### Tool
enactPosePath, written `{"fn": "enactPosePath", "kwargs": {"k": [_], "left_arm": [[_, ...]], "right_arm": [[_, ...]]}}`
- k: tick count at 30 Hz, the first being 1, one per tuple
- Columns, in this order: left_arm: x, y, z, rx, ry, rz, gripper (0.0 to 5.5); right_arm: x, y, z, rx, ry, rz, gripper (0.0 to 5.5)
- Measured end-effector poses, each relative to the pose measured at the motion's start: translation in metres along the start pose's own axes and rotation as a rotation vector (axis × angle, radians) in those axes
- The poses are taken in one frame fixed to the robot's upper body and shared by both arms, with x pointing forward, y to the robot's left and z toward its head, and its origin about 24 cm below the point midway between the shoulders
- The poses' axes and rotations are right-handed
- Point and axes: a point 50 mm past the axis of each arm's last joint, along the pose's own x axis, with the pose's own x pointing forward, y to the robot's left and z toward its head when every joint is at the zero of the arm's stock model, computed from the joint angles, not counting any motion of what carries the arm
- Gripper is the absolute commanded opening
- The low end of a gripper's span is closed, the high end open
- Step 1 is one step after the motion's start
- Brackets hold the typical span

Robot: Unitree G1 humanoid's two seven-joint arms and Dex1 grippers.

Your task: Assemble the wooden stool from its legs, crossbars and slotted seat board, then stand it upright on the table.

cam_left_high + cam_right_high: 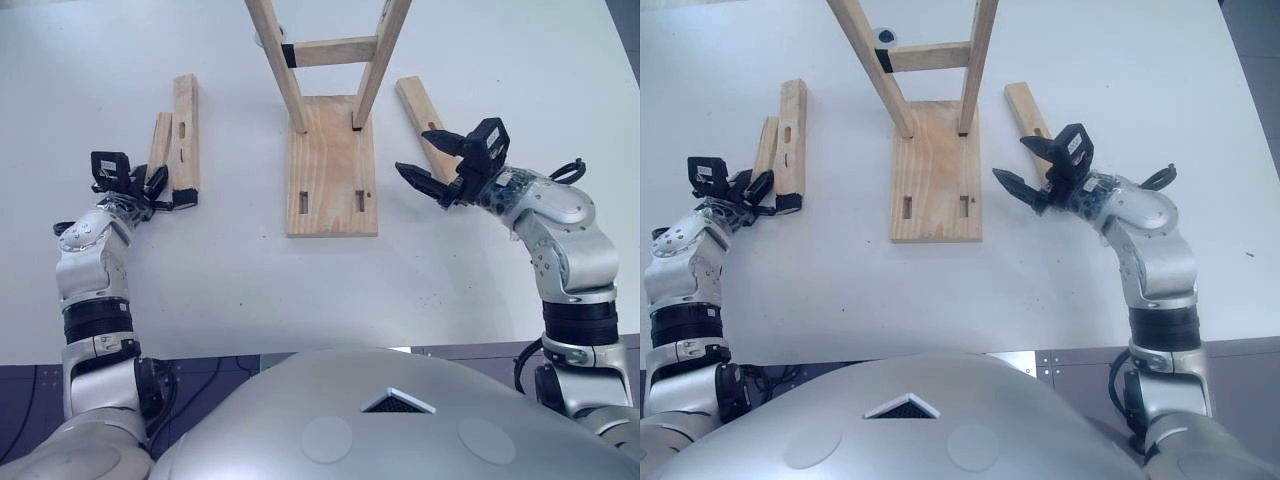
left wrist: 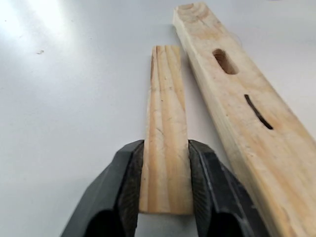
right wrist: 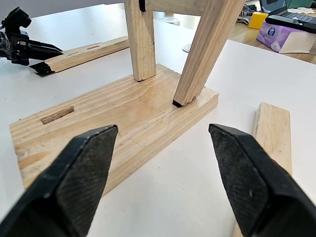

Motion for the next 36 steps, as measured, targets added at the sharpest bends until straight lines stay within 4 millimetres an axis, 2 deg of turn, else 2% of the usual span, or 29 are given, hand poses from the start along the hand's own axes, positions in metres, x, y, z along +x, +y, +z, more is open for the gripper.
{"fn": "enactPosePath", "kwargs": {"k": [3, 4, 5, 6, 7, 9, 10, 12, 14, 19, 23, 26, 30, 36], "left_arm": [[0.004, 0.014, 0.012, -0.027, -0.068, 0.115, 1.25], [0.004, 0.019, 0.028, -0.032, -0.153, 0.159, 1.25], [0.003, 0.021, 0.053, -0.035, -0.293, 0.181, 1.24], [-0.001, 0.019, 0.092, -0.023, -0.485, 0.18, 1.24], [-0.009, 0.011, 0.131, -0.001, -0.666, 0.142, 1.24], [-0.023, -0.013, 0.172, 0.04, -0.874, 0.025, 1.24], [-0.028, -0.031, 0.187, 0.064, -0.956, -0.071, 1.24], [-0.036, -0.073, 0.204, 0.138, -1.05, -0.29, 1.24], [-0.047, -0.114, 0.216, 0.225, -1.123, -0.491, 1.24], [-0.047, -0.152, 0.206, 0.302, -1.103, -0.686, 1.24], [-0.049, -0.176, 0.188, 0.375, -1.086, -0.814, 1.24], [-0.049, -0.18, 0.178, 0.413, -1.071, -0.835, 1.24], [-0.049, -0.183, 0.169, 0.446, -1.061, -0.842, 1.24], [-0.05, -0.184, 0.169, 0.455, -1.068, -0.835, 1.24]], "right_arm": [[-0.002, -0.007, 0.009, 0.049, -0.063, -0.036, 3.41], [-0.003, -0.011, 0.015, 0.09, -0.109, -0.059, 3.41], [-0.003, -0.012, 0.024, 0.171, -0.192, -0.06, 3.41], [-0.002, -0.012, 0.038, 0.233, -0.28, -0.041, 3.41], [-0.002, -0.013, 0.052, 0.303, -0.373, -0.013, 3.41], [-0.007, -0.016, 0.073, 0.415, -0.512, 0.017, 3.41], [-0.01, -0.016, 0.085, 0.458, -0.569, 0.048, 3.41], [-0.013, -0.011, 0.113, 0.498, -0.659, 0.124, 3.41], [-0.01, 0.007, 0.146, 0.452, -0.711, 0.256, 3.41], [0.015, 0.028, 0.157, 0.496, -0.671, 0.342, 3.41], [0.026, 0.031, 0.16, 0.547, -0.665, 0.333, 3.41], [0.028, 0.028, 0.163, 0.566, -0.679, 0.304, 3.41], [0.032, 0.029, 0.164, 0.599, -0.688, 0.299, 2.73], [0.035, 0.026, 0.162, 0.626, -0.677, 0.286, 1.59]]}}
